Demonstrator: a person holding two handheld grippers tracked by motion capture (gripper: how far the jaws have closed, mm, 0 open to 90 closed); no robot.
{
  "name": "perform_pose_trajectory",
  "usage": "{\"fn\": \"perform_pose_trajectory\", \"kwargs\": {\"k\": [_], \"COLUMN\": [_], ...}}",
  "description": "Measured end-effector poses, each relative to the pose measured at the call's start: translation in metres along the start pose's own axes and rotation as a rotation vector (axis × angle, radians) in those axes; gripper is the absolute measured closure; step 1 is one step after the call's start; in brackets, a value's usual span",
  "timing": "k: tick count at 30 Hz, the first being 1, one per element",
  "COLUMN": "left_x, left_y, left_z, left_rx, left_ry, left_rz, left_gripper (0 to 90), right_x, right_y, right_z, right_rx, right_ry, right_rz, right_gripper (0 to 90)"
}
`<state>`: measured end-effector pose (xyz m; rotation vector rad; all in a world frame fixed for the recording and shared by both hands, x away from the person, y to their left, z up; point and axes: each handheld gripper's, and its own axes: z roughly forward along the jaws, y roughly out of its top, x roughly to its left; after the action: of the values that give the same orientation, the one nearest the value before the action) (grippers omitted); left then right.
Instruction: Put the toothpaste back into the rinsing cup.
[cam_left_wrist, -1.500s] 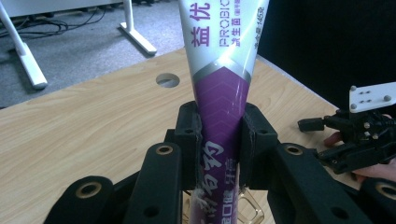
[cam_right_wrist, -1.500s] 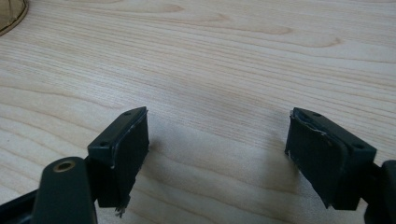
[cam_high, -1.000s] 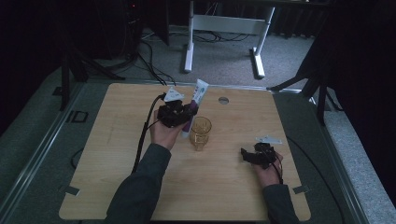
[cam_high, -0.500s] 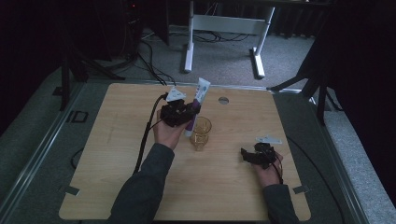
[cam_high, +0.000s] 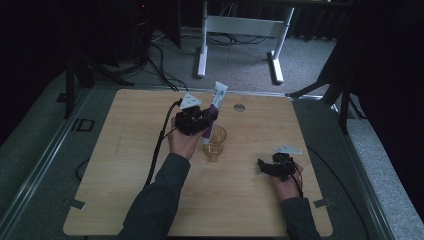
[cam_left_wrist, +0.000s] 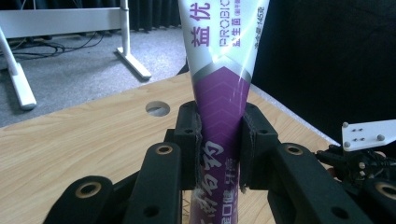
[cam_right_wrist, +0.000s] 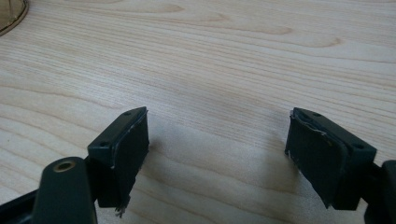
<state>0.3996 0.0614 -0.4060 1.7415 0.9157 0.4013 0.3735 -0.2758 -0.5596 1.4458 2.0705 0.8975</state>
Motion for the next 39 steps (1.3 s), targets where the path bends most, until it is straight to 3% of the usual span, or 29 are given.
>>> {"fn": "perform_pose_trajectory", "kwargs": {"k": [10,14,34,39], "left_x": [-0.001,-0.002,0.004,0.005], "left_y": [-0.001,-0.003,-0.006,-0.009], "left_z": [0.007,0.012,0.032,0.039], "left_rx": [-0.02,-0.021,-0.05,-0.037], "left_ry": [0.003,0.007,0.034,0.041], "left_rz": [-0.007,0.01,-0.021,-0.019], "left_gripper": [72.3,72.2,71.9,71.7], "right_x": [0.0,0.0,0.0,0.0], "right_y": [0.0,0.0,0.0,0.0], "right_z": [0.0,0.0,0.0,0.0], "right_rx": [0.0,0.0,0.0,0.0], "right_ry": [0.0,0.0,0.002,0.002], "right_rz": [0.0,0.0,0.001,0.0], "right_gripper": [20.9,20.9,20.9,20.9]}}
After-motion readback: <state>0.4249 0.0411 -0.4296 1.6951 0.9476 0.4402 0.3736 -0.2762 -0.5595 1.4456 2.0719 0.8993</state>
